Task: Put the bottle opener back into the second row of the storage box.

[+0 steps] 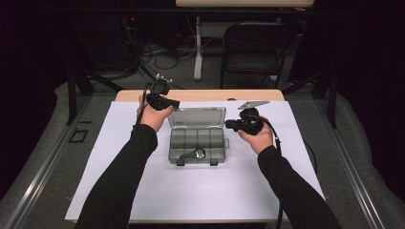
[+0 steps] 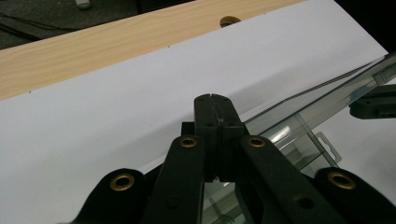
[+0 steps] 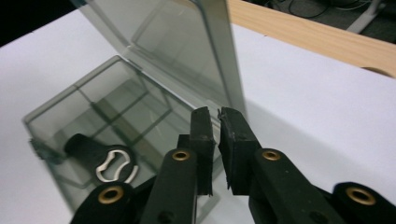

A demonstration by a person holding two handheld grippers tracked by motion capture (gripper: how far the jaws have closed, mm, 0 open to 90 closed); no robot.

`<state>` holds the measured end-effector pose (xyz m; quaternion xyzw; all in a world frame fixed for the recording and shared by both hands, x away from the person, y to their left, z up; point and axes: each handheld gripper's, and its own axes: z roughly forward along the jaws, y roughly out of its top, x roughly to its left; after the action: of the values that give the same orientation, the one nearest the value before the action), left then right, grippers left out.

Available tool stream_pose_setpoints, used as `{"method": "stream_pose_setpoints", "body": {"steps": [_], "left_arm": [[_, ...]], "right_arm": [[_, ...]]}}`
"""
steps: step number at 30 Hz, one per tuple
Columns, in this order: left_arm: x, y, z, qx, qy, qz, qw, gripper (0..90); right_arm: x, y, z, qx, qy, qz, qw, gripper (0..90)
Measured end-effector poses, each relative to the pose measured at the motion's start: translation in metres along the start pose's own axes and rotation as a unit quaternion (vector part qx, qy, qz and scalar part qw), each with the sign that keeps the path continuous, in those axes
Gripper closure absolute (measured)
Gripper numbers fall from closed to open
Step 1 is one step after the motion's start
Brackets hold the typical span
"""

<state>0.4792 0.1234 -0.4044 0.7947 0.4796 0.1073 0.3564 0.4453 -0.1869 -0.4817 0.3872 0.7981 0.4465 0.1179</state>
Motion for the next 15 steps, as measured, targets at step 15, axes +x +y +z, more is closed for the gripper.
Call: {"method": "stream_pose_setpoints", "body": {"steps": [15], "left_arm": [[-0.013, -0.016, -0.004, 0.004, -0.020, 0.022, 0.9995, 90.0]], "right_arm": [[0.022, 0.006, -0.002, 0.014, 0.019, 0.031, 0.9992, 90.0]]}}
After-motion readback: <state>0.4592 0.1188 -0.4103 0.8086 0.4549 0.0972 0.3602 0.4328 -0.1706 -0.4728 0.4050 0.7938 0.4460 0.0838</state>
